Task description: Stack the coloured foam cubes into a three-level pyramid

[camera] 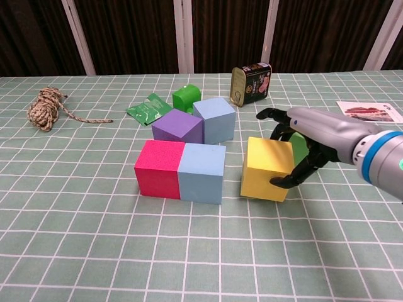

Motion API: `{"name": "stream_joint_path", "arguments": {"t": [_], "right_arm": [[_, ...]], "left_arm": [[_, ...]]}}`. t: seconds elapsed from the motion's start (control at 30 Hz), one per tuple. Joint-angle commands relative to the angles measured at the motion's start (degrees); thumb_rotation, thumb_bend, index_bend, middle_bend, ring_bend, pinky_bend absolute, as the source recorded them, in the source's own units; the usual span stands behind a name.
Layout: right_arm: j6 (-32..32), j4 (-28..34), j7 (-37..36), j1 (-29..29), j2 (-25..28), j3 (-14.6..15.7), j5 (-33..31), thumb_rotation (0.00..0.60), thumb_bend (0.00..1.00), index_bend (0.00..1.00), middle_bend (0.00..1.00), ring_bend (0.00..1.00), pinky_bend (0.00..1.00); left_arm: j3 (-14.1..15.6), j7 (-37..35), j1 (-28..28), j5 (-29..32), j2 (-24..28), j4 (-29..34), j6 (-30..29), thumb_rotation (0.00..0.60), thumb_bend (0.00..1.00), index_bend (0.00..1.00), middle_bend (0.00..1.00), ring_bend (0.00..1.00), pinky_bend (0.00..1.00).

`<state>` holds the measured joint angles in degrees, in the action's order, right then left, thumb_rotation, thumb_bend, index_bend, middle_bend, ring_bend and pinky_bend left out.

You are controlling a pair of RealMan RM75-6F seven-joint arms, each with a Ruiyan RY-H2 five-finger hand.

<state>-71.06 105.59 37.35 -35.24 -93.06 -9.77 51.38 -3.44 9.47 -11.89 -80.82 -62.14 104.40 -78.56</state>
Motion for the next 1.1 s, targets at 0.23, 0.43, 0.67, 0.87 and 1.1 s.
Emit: {"name": "stream_joint_path", "arguments": {"t": [0.23,0.43,0.67,0.87,1.1], "right_arm": [[-0.93,-0.88,1.18,-0.47,-1.99,0.34,0.01,0.600,0.26,0.00,0.35,0.25,0.00],[-1.11,-0.80,1.68,-0.85,-2.65,0.10,-0.03,0.600,0.26,0.00,0.35,0.25,0.00],[-1.04,-0.78,2.18,-1.16,-3.12,0.18,-0.25,0.600,0.27,0.00,0.35,0.25,0.00],[-0.93,-1.70,2.54,-1.55,-3.97,0.08,-0.57,0.600,0.26,0.00,0.35,0.25,0.00],[-0.77,-2.90,2.83,-1.94,-4.91,-0.17,-1.24,0.600,0.26,0.00,0.35,0.25,0.00]], "left_arm": [[-0.12,-0.30,-0.01,0.16,0.06,-0.10,0.08,0.600,0.13,0.00,0.00,0.00,0.00],[-0.11,-0.43,0.03,0.05,0.09,-0.07,0.04,0.600,0.13,0.00,0.00,0.00,0.00],[-0.14,-0.59,0.03,0.07,0.16,0.00,0.09,0.600,0.13,0.00,0.00,0.00,0.00],[-0.15,-0.66,0.05,0.03,0.18,0.01,0.07,0.600,0.13,0.00,0.01,0.00,0.00],[-0.20,-0.85,0.06,0.15,0.23,-0.01,0.14,0.600,0.13,0.00,0.01,0.00,0.00]]}}
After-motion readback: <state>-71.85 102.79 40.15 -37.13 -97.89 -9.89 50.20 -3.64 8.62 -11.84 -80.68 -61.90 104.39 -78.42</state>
